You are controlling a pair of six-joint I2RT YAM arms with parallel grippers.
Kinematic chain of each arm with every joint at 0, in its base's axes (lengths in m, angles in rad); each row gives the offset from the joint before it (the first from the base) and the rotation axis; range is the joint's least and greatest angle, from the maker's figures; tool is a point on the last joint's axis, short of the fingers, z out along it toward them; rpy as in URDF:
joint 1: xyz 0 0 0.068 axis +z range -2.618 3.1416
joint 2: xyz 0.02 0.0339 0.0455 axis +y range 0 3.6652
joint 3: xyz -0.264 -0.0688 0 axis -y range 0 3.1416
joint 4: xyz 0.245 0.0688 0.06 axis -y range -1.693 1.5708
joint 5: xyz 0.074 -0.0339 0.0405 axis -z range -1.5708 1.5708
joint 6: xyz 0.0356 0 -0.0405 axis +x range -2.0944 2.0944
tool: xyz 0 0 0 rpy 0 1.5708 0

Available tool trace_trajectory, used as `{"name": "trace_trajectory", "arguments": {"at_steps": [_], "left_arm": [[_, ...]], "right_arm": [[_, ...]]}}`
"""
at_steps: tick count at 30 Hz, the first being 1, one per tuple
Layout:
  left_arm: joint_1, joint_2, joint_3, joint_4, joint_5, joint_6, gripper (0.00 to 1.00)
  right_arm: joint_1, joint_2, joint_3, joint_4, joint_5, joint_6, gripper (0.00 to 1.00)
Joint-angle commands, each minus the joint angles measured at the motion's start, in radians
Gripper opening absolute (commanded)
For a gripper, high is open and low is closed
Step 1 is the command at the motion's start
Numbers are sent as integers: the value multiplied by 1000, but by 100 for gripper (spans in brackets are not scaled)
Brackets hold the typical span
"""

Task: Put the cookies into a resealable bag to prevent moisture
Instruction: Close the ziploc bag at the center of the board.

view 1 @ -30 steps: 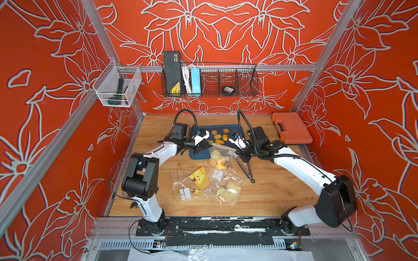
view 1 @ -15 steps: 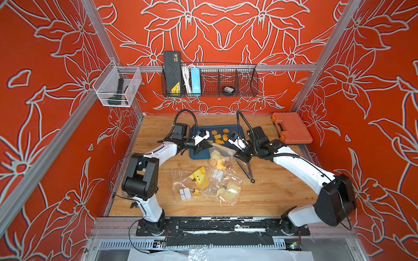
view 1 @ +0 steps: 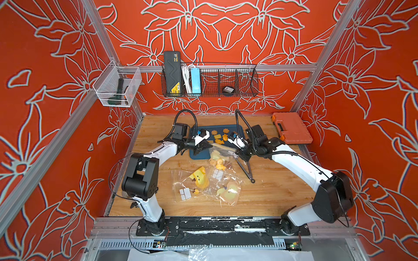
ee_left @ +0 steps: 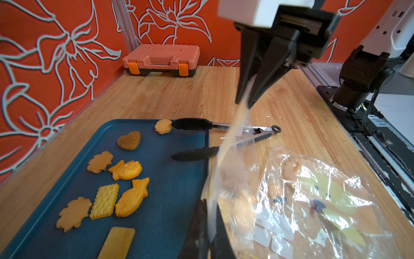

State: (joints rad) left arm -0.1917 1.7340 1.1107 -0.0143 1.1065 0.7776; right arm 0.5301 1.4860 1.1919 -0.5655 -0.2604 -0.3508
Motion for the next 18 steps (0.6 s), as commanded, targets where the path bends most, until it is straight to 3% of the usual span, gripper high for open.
{"name": "trace_trajectory", "arguments": {"at_steps": [1,3,5,6,7,10,11,12,13,15,17,18], "left_arm": [[-3,-33,6,-13,32,24,0],[-3,-31,7,-13,32,24,0],[-3,-30,9,-15,32,26,0],[-3,-30,9,-16,32,25,0],[-3,-30,9,-15,32,25,0],[-3,-30,8,-15,32,26,0],[-3,-31,8,-15,32,25,0],[-3,-30,8,-16,32,25,0],[-3,-31,7,-16,32,25,0],[-3,-32,8,-15,34,26,0],[-3,-31,8,-14,34,26,0],[-3,-29,9,-15,34,26,0]], "right_arm": [[1,-9,-11,15,73,-18,48],[1,-24,-26,19,96,-12,48],[1,-32,-32,11,103,-9,37],[1,-29,-31,5,105,-7,14],[2,-25,-26,-6,102,-3,0],[-1,-2,9,-49,28,-4,0],[0,-5,5,-25,37,4,12],[1,-11,-6,1,37,5,35],[2,-19,-18,31,31,6,46],[3,-22,-13,43,21,9,46],[2,-12,10,19,-16,-1,0],[1,-5,23,4,-28,-3,0]]}}
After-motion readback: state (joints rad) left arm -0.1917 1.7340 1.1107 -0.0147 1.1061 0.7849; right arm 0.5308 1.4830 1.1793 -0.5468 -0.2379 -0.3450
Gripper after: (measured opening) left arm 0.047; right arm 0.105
